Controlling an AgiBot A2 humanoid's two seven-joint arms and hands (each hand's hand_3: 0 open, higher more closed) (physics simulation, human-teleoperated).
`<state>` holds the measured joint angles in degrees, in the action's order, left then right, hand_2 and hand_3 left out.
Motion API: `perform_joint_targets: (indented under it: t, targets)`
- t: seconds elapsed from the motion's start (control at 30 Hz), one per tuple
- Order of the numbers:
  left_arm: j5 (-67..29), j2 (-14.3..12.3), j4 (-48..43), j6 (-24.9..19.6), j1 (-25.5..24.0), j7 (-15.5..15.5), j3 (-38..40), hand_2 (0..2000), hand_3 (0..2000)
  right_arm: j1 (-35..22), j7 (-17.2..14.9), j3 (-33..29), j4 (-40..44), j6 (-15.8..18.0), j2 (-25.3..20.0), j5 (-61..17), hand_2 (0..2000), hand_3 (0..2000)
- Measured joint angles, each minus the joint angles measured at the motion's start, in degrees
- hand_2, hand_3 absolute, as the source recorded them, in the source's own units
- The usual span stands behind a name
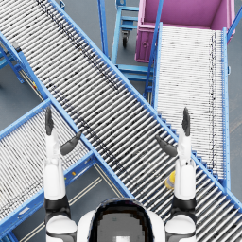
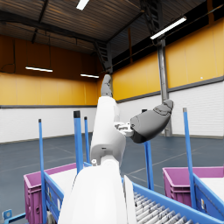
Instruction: Pick up the oil and place it on the left assembly line, put the cola on the right, and keep Sprite still
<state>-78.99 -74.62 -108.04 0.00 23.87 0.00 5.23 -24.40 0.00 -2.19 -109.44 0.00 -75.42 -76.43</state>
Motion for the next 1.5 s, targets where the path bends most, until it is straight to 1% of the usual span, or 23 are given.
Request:
perform_joint_targets:
  t: [1.5]
  targets:
    - [0.0, -1.9, -0.9, 0.0, 0.8, 0.0, 0.4, 0, 0, 0.5, 0.0, -2.0, -0.2, 0.0, -2.7, 0.0, 0, 0]
